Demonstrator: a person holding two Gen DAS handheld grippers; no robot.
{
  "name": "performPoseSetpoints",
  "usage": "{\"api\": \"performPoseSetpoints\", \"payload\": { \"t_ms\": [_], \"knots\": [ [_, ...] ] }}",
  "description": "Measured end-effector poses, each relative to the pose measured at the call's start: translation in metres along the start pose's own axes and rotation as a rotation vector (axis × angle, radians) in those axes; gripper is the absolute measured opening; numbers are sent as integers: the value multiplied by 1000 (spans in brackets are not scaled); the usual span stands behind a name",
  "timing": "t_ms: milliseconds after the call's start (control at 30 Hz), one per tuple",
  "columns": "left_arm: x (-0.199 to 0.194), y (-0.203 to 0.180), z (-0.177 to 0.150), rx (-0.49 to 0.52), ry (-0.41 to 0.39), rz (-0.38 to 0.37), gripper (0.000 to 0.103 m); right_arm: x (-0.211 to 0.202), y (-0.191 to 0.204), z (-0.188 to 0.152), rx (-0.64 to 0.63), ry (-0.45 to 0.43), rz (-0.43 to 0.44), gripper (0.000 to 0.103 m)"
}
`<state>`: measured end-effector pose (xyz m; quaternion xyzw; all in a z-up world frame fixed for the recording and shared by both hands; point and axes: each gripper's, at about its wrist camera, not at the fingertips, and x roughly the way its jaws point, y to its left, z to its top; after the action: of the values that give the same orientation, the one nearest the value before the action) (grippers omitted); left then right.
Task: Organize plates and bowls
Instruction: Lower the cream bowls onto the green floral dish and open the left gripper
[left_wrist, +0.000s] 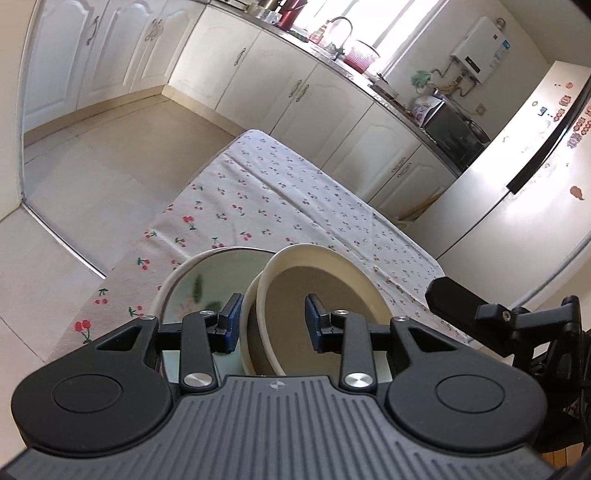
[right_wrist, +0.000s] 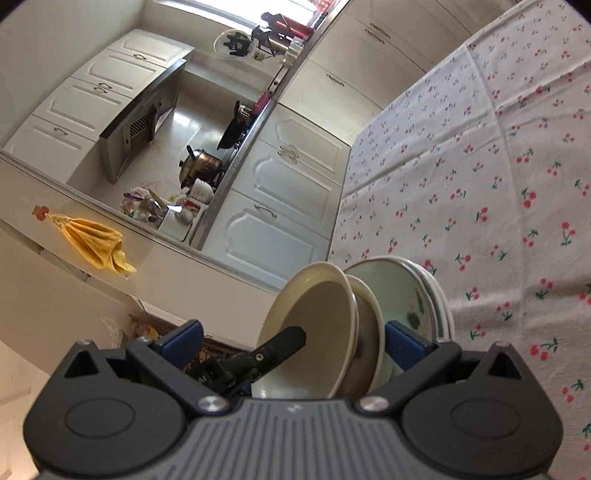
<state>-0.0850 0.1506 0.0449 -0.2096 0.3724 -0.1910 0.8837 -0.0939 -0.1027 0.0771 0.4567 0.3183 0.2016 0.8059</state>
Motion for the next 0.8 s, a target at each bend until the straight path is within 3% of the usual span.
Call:
{"api": "performPoseSetpoints", "payload": {
  "t_ms": [467,667,800],
  "knots": [
    [6,-4,-5,-11,6,8,37,4,4,1,-22,4,5,103],
    [-2,-10,-6,14,-28,40,48,-18,5,3,-34,-60,-11,103],
    [-13,-19,-7,46,-63,63,57,-37,12,0,-84,-112,-74,103]
  ]
}}
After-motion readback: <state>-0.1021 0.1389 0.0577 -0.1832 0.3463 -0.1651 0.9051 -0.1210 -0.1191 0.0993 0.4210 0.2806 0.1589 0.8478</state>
